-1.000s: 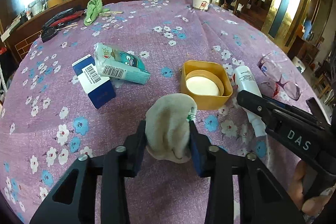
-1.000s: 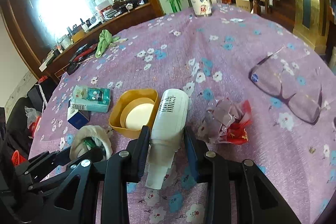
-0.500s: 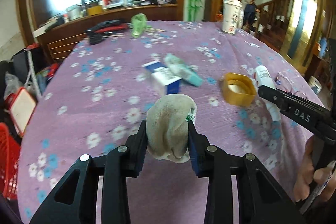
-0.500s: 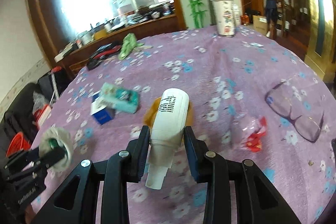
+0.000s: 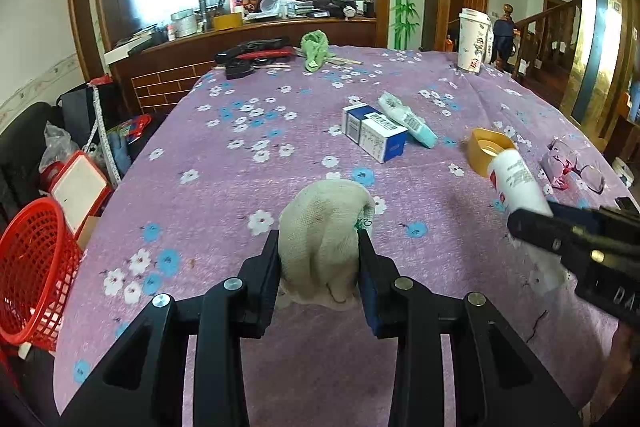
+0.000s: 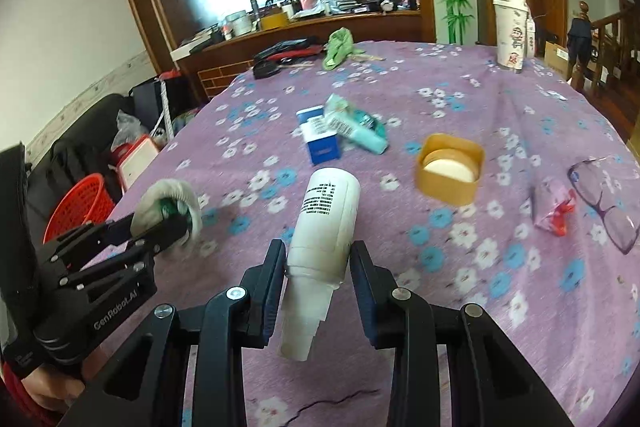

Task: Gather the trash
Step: 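Lift the cloth and spray bottle and carry them toward the red wastebasket, then open the left gripper over the basket while the right gripper releases the spray bottle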

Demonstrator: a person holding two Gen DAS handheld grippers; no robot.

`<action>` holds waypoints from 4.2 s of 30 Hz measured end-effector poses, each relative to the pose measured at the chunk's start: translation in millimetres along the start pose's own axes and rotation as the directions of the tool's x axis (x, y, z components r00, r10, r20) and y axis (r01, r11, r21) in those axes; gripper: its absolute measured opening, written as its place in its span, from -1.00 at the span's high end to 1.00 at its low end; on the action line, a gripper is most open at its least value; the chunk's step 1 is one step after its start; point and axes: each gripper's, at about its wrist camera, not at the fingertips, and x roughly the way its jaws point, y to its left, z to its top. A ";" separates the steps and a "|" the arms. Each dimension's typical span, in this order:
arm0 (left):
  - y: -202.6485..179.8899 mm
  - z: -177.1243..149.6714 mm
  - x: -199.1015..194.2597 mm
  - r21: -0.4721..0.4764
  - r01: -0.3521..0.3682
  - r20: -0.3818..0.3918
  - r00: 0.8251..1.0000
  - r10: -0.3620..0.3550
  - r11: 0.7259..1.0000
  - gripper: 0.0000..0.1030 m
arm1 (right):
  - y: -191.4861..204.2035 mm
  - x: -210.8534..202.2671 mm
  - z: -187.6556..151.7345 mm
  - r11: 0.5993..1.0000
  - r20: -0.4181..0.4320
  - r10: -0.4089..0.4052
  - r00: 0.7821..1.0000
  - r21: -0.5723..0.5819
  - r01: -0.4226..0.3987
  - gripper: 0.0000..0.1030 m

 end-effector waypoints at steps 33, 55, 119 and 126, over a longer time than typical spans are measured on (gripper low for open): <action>34.3 -19.0 -24.6 -0.022 -0.094 0.090 0.991 0.095 0.995 0.34 | 48.5 -3.4 -4.7 0.995 -0.018 -0.060 0.998 -0.079 0.058 0.31; 55.3 -28.1 -35.3 -0.056 -0.113 0.108 0.987 0.119 0.992 0.34 | 74.8 -4.1 -9.5 0.990 -0.026 -0.073 0.997 -0.126 0.069 0.31; 308.3 -57.8 -102.7 -0.428 -0.354 0.020 0.916 0.400 0.832 0.33 | 313.4 88.4 68.2 0.859 -0.255 0.315 0.914 -0.334 -0.389 0.31; 318.6 -59.1 -99.9 -0.439 -0.358 0.012 0.915 0.404 0.824 0.33 | 354.4 107.9 70.2 0.834 -0.285 0.338 0.897 -0.350 -0.425 0.30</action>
